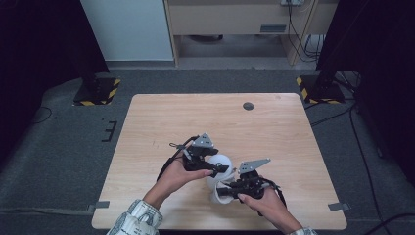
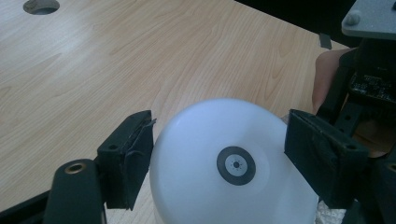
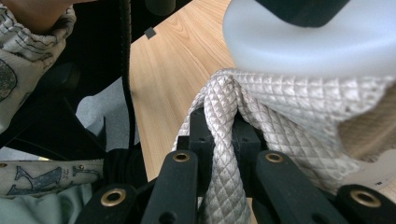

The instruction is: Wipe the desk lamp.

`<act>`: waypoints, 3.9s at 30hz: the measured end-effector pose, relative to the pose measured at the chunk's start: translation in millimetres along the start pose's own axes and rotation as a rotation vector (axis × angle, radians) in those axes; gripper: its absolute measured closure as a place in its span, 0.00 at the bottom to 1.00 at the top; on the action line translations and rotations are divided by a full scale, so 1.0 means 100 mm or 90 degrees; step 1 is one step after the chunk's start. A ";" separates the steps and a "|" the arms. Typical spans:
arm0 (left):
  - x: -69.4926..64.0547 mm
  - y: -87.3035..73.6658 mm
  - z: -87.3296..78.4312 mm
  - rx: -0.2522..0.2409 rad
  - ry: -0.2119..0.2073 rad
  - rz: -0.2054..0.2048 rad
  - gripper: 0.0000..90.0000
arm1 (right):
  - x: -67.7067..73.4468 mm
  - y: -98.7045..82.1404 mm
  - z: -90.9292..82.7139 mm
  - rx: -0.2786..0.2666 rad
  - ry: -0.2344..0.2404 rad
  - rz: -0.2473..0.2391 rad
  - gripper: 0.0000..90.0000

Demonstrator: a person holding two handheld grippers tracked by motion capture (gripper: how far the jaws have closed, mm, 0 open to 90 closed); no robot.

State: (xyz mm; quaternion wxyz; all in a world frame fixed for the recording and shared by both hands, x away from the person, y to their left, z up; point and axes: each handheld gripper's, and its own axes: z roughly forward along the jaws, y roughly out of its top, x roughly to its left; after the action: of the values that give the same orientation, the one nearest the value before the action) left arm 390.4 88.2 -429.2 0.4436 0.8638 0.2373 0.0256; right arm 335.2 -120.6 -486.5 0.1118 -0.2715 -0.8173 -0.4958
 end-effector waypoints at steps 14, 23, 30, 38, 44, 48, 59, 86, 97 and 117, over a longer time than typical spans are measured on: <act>0.00 0.00 0.00 0.000 0.002 0.004 0.27 | -0.03 -0.04 0.03 -0.012 0.006 0.010 0.92; 0.00 0.00 -0.01 0.000 0.003 0.007 0.28 | -0.08 -0.11 -0.03 -0.002 -0.009 0.020 0.92; 0.01 0.00 -0.01 0.001 0.003 0.007 0.28 | -0.07 -0.09 -0.16 -0.029 -0.010 0.028 0.92; 0.01 0.00 -0.02 0.002 0.003 0.004 0.28 | 0.00 -0.02 -0.08 -0.038 0.005 0.021 0.92; 0.01 0.00 -0.01 0.002 0.003 0.003 0.28 | 0.02 -0.01 0.07 -0.027 0.007 0.021 0.92; 0.01 0.00 -0.01 0.002 0.002 0.003 0.28 | 0.02 0.00 0.16 -0.021 0.009 0.022 0.92; 0.01 0.00 -0.02 0.002 0.003 0.007 0.28 | -0.08 -0.13 0.26 0.020 -0.010 0.027 0.92; 0.01 -0.01 -0.02 0.001 0.000 0.002 0.28 | -0.19 -0.12 -0.33 -0.027 -0.058 0.060 0.92; 0.00 -0.01 -0.01 0.001 -0.008 0.002 0.28 | -0.32 0.10 -0.54 -0.072 -0.087 0.060 0.92; -0.03 -0.03 0.00 -0.003 -0.004 0.007 0.22 | -0.53 0.21 -0.45 -0.075 -0.094 0.085 0.92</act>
State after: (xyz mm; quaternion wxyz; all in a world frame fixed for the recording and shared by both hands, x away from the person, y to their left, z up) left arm 386.3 88.4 -430.4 0.4464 0.8641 0.2311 0.0255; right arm 386.8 -169.9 -473.4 0.0684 -0.3674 -0.7727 -0.5131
